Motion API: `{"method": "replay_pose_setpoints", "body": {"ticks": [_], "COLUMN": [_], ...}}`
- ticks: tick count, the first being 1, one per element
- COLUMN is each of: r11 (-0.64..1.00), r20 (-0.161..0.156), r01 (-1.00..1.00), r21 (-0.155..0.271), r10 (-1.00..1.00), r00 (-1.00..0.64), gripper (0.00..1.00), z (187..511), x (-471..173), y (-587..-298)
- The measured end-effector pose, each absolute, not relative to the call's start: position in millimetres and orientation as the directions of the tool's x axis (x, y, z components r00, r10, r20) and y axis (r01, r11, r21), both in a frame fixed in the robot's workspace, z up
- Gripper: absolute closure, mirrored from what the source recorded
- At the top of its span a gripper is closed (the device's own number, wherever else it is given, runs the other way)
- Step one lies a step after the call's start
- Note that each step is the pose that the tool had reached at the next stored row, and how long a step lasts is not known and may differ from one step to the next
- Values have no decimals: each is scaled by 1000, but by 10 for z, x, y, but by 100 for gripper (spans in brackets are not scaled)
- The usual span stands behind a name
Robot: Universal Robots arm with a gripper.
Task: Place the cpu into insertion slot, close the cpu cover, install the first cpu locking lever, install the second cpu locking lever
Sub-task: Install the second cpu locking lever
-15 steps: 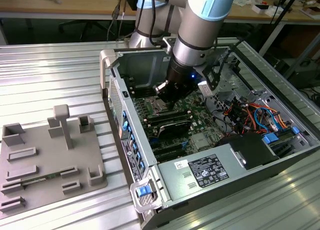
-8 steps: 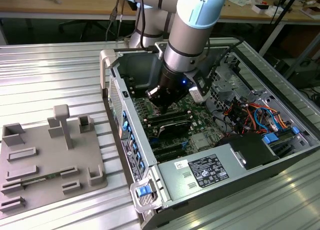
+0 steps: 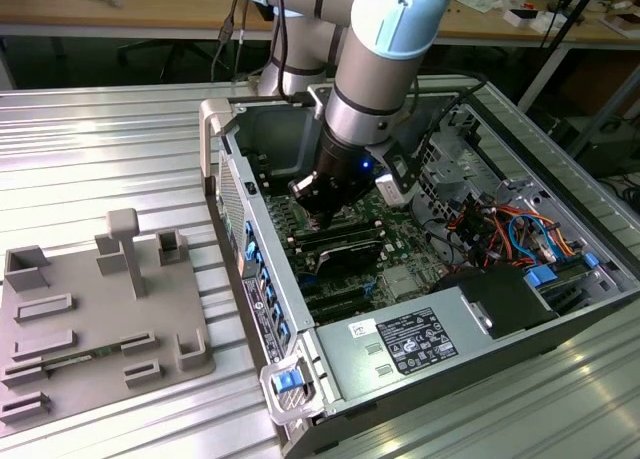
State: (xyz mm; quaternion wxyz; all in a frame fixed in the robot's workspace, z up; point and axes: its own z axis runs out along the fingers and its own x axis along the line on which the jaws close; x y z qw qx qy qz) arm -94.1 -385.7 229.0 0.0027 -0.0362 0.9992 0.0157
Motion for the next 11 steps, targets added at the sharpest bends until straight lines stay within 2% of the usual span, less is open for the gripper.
{"method": "replay_pose_setpoints", "body": {"ticks": [11], "r11": [997], "r20": [-2], "r01": [-72], "r21": [41], "r10": [-72], "r00": [-997], "gripper": [89], "z": [2228], "x": [-955], "y": [-3858]}}
